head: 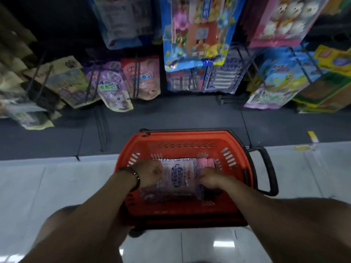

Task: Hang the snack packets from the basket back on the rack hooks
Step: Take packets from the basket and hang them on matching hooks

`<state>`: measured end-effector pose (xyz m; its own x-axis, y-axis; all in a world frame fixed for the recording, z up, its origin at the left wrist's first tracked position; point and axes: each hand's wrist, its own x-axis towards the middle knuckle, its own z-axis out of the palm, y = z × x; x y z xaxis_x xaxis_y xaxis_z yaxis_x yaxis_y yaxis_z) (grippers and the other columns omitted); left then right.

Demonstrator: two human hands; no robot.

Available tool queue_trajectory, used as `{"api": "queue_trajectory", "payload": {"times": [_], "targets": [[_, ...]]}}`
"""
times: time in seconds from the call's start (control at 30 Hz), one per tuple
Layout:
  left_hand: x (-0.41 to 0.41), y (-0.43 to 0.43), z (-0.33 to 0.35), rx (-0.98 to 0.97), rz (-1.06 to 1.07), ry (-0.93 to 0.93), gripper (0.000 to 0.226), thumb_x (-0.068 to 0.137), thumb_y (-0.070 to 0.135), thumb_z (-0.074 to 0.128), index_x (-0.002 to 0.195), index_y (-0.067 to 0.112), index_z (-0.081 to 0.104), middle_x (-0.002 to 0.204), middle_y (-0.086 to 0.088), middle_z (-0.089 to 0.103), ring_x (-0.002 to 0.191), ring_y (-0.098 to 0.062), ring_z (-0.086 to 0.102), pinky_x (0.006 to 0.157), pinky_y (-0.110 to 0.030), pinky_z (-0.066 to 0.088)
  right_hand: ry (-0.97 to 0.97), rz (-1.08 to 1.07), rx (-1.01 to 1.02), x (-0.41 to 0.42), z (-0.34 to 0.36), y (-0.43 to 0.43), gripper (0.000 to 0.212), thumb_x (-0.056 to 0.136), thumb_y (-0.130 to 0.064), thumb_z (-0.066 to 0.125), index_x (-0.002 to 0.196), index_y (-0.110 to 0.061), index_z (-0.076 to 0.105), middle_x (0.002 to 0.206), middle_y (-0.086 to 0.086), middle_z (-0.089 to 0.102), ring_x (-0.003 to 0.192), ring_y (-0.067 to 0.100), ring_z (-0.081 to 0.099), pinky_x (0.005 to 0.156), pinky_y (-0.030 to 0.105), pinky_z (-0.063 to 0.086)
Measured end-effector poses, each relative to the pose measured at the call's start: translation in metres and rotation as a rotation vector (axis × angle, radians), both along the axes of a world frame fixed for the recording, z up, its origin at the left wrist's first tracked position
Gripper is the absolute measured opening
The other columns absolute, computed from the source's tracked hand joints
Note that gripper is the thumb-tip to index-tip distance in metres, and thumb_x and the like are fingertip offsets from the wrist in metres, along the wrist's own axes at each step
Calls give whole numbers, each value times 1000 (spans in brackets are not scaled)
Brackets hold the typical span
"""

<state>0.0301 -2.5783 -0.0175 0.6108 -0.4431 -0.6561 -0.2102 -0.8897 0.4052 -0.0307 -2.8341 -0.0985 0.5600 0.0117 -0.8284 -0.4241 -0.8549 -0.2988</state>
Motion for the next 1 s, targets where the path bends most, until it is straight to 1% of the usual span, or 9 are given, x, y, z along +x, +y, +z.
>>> {"api": "queue_trajectory", "payload": {"times": [0.07, 0.17, 0.3, 0.33, 0.43, 0.5, 0.6, 0.87, 1.0], "targets": [[6, -5, -1, -11, -16, 24, 24, 102, 31, 61, 122, 21, 70, 124, 0, 72, 118, -22, 66, 96, -30, 50, -18, -97, -24, -3, -22, 3, 36, 108, -33, 52, 122, -7, 74, 135, 19, 67, 125, 30, 63, 96, 32, 48], [15, -5, -2, -13, -57, 67, 27, 105, 31, 58, 124, 16, 70, 123, -3, 72, 116, -24, 66, 96, -32, 51, 9, -232, -34, -11, -51, 12, 45, 109, -25, 51, 144, 2, 58, 136, 23, 66, 125, 34, 64, 98, 39, 50], [28, 3, -9, 66, -54, 102, 35, 105, 40, 57, 132, 19, 64, 136, -4, 65, 122, -24, 62, 100, -32, 49, 55, -637, 62, -26, -84, 26, 38, 101, -5, 66, 136, 7, 61, 100, 12, 65, 77, 23, 62, 50, 22, 52], [30, 4, -9, 78, -54, 107, 36, 104, 42, 57, 133, 21, 62, 138, -4, 64, 123, -24, 62, 101, -32, 49, 46, -726, 86, -27, -88, 28, 39, 99, -4, 68, 137, 5, 61, 104, 13, 66, 79, 23, 63, 51, 22, 54], [32, 1, -7, 94, -68, 113, 37, 105, 42, 56, 134, 21, 62, 139, -6, 64, 124, -25, 61, 98, -30, 47, 31, -947, 167, -27, -93, 35, 44, 96, -5, 74, 138, -3, 62, 128, 17, 68, 108, 32, 66, 89, 43, 62], [32, -4, -5, 88, -69, 106, 35, 105, 38, 56, 134, 19, 62, 136, -7, 65, 122, -26, 62, 98, -30, 47, 36, -1103, 278, -24, -89, 40, 40, 96, -3, 73, 134, -8, 63, 126, 15, 69, 104, 30, 67, 88, 45, 60], [29, -10, -3, 78, -63, 126, 31, 105, 34, 56, 129, 17, 66, 127, -7, 69, 113, -25, 66, 96, -32, 51, 60, -1109, 343, -20, -80, 46, 18, 99, -8, 71, 116, -6, 66, 105, 11, 72, 88, 27, 70, 80, 45, 63], [13, 3, -6, 65, -13, 96, 31, 103, 39, 57, 106, 12, 71, 111, -9, 74, 99, -29, 69, 87, -35, 53, -140, -883, 408, -23, -52, 23, 23, 85, -26, 73, 105, -15, 78, 105, 17, 80, 101, 42, 75, 94, 64, 59], [-3, 9, 1, 51, 109, -4, 51, 98, 43, 66, 141, 20, 54, 142, -6, 59, 125, -28, 59, 98, -31, 46, -111, -812, 564, -21, 44, 9, 24, 104, -7, 61, 121, -24, 67, 117, 7, 74, 102, 25, 73, 85, 47, 64]]}}
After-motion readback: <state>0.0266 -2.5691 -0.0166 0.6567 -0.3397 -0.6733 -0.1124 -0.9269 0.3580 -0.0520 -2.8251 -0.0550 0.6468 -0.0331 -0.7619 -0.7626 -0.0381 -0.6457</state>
